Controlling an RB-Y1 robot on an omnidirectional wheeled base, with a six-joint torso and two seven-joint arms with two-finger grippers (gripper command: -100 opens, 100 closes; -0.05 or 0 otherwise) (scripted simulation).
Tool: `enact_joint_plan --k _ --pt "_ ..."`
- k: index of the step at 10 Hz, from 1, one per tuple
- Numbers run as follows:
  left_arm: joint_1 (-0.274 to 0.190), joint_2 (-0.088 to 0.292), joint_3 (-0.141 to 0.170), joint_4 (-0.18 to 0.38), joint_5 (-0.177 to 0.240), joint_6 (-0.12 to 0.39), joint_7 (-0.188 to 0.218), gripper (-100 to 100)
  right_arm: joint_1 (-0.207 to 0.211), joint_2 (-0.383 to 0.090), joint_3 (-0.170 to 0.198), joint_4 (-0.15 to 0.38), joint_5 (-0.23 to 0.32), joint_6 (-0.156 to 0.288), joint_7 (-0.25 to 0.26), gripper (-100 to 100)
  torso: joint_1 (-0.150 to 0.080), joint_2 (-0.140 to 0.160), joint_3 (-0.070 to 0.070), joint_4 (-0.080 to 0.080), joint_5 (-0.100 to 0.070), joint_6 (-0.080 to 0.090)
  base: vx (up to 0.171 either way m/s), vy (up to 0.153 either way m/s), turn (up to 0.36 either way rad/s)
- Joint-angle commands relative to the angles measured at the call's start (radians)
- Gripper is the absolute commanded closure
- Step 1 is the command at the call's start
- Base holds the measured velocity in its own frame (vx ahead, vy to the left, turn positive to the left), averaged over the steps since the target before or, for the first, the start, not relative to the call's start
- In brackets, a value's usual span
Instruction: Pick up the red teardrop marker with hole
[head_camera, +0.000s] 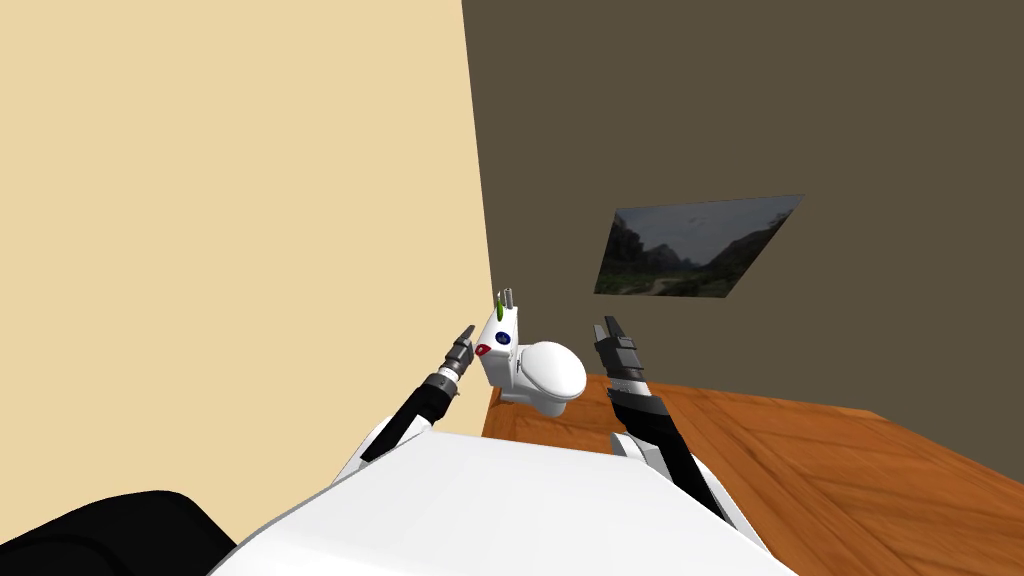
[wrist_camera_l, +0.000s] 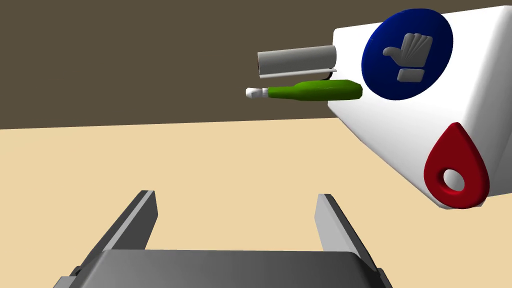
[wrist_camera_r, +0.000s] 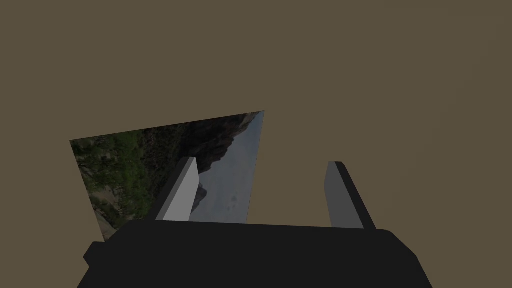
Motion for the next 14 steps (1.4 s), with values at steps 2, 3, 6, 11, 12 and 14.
enact_joint_plan --k 2,3,6,11,12,14 --pt "0.005 -0.005 -0.005 -0.005 0.002 0.077 0.004 -100 0.0 0.0 0.0 0.0 0.0 0.0 0.0 0 0.0 -0.001 0.0 0.0 0.0 0.0 0.03 0.001 -0.012" --pt "0.005 -0.005 -0.005 -0.005 0.002 0.089 0.004 -100 0.0 0.0 0.0 0.0 0.0 0.0 0.0 0 0.0 -0.001 0.0 0.0 0.0 0.0 0.015 0.001 0.003" --pt "0.007 -0.008 -0.008 -0.008 0.003 0.163 0.007 -100 0.0 0.0 0.0 0.0 0.0 0.0 0.0 0 0.0 -0.001 -0.001 0.0 0.0 0.0 0.03 0.002 -0.01" --pt "0.01 -0.013 -0.012 -0.012 0.005 0.296 0.012 -100 0.0 0.0 0.0 0.0 0.0 0.0 0.0 0 0.0 -0.001 -0.001 0.0 0.0 0.0 0.04 0.004 -0.015" --pt "0.01 -0.013 -0.012 -0.012 0.005 0.315 0.012 -100 0.0 0.0 0.0 0.0 0.0 0.0 0.0 0 0.0 -0.002 -0.001 0.0 0.0 0.0 0.024 0.003 0.003" --pt "0.011 -0.014 -0.012 -0.014 0.005 0.372 0.013 -100 0.0 0.0 0.0 0.0 0.0 0.0 0.0 0 0.0 -0.001 -0.001 0.0 0.0 0.0 0.045 0.005 -0.022"
